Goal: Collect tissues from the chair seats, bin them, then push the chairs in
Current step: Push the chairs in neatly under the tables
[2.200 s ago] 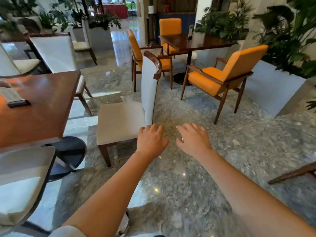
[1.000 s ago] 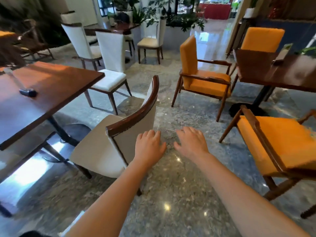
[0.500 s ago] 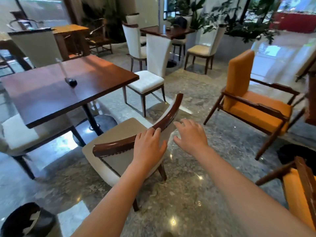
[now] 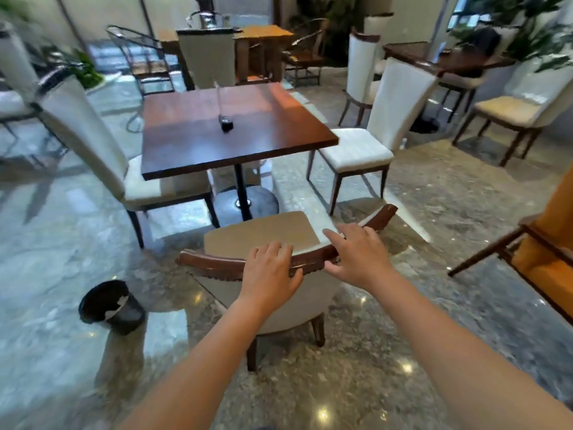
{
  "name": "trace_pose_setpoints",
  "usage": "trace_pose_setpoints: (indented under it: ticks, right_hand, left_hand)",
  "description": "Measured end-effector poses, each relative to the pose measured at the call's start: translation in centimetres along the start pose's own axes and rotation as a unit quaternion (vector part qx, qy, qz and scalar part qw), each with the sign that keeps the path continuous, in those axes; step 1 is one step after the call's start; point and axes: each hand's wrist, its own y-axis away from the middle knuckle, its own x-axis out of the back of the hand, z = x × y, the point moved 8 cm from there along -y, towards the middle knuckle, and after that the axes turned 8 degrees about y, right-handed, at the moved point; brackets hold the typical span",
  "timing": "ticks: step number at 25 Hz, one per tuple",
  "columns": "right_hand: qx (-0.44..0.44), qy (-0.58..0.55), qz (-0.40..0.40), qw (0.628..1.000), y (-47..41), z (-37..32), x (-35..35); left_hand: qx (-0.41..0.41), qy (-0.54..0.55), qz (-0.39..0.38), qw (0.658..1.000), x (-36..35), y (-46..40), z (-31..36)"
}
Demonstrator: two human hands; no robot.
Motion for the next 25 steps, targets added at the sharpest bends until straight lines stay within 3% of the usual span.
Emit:
trace_pose_setpoints:
  ticks: [4, 7, 16, 25]
  right_hand:
    - [0.088, 0.005, -0.008, 0.996, -0.4, 1.0, -1.8]
    - [0.124, 0.008, 0.039, 0.992, -0.4, 1.5, -2.6]
    - [0.157, 0.039, 0.135, 0.978, -1.9, 2.1, -3.4]
    - [0.143, 0.011, 0.153, 0.978, -8.1, 1.8, -3.8]
  left_hand:
    - [0.072, -0.048, 0.027, 0.996, -1.0, 1.2, 0.0]
    - [0.099, -0.066, 0.050, 0.992, -1.0, 1.5, 0.0]
    - [0.088, -0.082, 0.057, 0.991, -1.1, 0.7, -0.7]
    - [0.126, -0.045, 0.049, 0.990, -1.5, -4.2, -4.8]
